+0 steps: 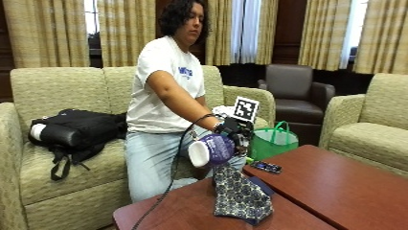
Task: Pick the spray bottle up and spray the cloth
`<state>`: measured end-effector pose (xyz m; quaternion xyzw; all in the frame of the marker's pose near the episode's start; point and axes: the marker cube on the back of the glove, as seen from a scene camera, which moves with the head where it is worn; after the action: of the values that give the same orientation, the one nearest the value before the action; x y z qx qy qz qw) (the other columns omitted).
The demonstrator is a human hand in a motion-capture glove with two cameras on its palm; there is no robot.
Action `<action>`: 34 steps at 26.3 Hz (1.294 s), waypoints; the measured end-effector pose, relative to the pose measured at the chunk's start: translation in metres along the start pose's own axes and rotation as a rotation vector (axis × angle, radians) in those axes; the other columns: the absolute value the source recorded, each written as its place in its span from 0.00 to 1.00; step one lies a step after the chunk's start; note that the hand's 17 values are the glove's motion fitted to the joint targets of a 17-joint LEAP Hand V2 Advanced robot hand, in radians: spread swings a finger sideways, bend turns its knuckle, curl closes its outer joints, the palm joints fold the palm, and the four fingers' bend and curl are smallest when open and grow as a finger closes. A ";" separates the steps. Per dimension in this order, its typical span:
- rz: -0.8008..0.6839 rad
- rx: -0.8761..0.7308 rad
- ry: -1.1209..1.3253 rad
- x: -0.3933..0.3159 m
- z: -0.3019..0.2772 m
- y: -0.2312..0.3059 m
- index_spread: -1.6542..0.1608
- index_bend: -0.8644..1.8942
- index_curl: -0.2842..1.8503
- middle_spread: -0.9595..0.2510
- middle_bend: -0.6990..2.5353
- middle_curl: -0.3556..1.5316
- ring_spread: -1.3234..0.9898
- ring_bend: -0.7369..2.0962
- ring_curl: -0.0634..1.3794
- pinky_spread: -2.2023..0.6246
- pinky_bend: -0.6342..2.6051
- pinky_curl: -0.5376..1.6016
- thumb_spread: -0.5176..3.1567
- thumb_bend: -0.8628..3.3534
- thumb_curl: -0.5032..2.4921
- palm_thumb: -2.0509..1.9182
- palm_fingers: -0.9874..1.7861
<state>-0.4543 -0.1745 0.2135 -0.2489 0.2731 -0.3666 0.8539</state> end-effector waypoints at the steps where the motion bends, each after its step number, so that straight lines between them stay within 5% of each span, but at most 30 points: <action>1: 0.004 0.033 -0.065 0.002 -0.012 -0.005 0.78 0.49 0.40 0.64 0.42 0.47 0.49 0.49 0.37 0.67 0.32 0.44 0.19 0.20 0.43 0.74 0.86; 5: -0.075 0.189 -0.273 0.015 -0.050 -0.020 0.78 0.49 0.40 0.64 0.42 0.47 0.48 0.49 0.37 0.67 0.32 0.44 0.19 0.20 0.43 0.74 0.86; 10: 0.147 0.291 -0.806 0.002 -0.090 -0.046 0.78 0.49 0.40 0.64 0.42 0.47 0.48 0.50 0.37 0.67 0.32 0.44 0.19 0.20 0.43 0.74 0.86; 17: 0.220 0.414 -1.367 -0.022 -0.107 -0.084 0.78 0.49 0.40 0.64 0.42 0.47 0.49 0.50 0.37 0.67 0.32 0.44 0.19 0.20 0.44 0.74 0.86; 34: 0.318 0.597 -1.579 -0.109 -0.056 -0.169 0.78 0.49 0.40 0.64 0.42 0.47 0.49 0.49 0.37 0.67 0.32 0.44 0.19 0.20 0.44 0.74 0.86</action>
<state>-0.6370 -0.2065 0.3093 -0.1549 -0.4775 -0.0182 0.8647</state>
